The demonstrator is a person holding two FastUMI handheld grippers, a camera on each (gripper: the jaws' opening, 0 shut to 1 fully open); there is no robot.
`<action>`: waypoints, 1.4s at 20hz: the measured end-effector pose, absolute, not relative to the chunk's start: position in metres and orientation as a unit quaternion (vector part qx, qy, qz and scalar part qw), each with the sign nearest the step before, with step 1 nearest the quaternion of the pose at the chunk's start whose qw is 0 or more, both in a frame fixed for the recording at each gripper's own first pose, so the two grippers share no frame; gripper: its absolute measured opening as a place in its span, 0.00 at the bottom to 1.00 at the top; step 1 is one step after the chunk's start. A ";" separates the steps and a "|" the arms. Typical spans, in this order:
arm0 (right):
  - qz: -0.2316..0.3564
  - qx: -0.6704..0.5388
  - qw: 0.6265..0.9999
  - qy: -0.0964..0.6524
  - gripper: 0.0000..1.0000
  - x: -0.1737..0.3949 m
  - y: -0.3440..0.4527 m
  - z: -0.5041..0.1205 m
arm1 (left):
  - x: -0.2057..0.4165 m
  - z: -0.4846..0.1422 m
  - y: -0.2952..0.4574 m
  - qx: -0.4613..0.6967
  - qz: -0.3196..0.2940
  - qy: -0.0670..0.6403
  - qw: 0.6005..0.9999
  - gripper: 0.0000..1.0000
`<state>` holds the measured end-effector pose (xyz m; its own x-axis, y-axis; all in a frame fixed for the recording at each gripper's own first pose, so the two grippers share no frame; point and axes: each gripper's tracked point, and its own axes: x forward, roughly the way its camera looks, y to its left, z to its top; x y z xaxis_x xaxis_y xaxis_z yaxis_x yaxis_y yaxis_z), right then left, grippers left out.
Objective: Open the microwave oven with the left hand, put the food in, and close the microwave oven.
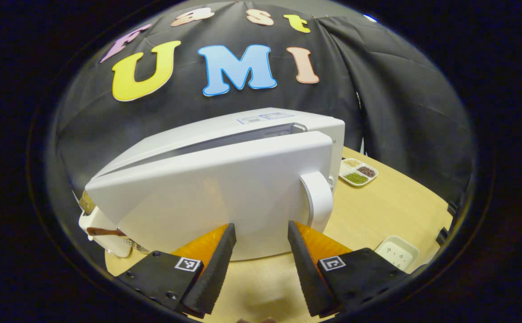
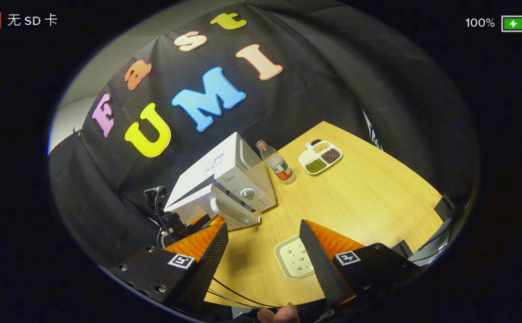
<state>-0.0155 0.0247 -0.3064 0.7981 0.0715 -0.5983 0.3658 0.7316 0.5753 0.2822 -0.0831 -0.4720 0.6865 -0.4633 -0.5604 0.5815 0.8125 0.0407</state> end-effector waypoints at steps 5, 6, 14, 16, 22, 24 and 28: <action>-0.086 0.350 0.876 0.322 0.98 0.002 0.033 -0.316 | 0.303 -0.467 -0.094 0.086 -0.276 0.270 0.919 0.86; -0.087 0.353 0.873 0.324 0.98 0.005 0.034 -0.316 | 0.302 -0.465 -0.096 0.074 -0.274 0.269 0.920 0.86; -0.072 0.352 0.871 0.335 0.98 0.019 0.042 -0.320 | 0.306 -0.467 -0.097 0.068 -0.265 0.261 0.926 0.81; -0.066 0.348 0.874 0.331 0.98 0.017 0.041 -0.315 | 0.307 -0.466 -0.097 0.073 -0.261 0.260 0.927 0.81; -0.068 0.339 0.887 0.307 0.98 -0.009 0.021 -0.292 | 0.308 -0.464 -0.105 0.100 -0.248 0.262 0.927 0.78; -0.067 0.328 0.892 0.303 0.98 -0.020 0.014 -0.290 | 0.288 -0.445 -0.104 0.095 -0.247 0.257 0.930 0.78; -0.030 0.291 0.916 0.273 0.97 -0.018 -0.006 -0.263 | 0.222 -0.371 -0.080 0.079 -0.227 0.231 0.943 0.81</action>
<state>-0.0175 -0.0059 -0.2630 0.8493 0.1033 -0.5177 0.2148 0.8282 0.5176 0.2218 -0.0804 -0.3710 0.7902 -0.3916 -0.4715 0.4643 0.8846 0.0435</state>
